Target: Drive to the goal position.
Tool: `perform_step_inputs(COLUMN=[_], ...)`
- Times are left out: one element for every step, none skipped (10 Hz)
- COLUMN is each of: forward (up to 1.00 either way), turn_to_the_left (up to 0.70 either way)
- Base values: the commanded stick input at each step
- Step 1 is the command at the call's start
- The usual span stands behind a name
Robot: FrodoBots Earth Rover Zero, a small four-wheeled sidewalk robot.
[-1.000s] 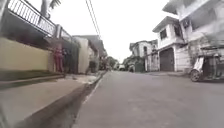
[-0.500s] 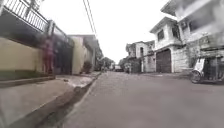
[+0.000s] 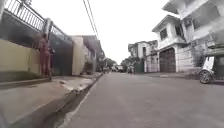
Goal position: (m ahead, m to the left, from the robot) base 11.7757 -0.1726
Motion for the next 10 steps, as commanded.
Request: perform_step_inputs(forward=[0.70,0.70,0.70,0.70,0.70,0.70,0.70,0.70,0.70,0.70], turn_to_the_left=[0.00,0.00,0.00,0.00,0.00,0.00,-0.09,-0.33,-0.35,-0.35])
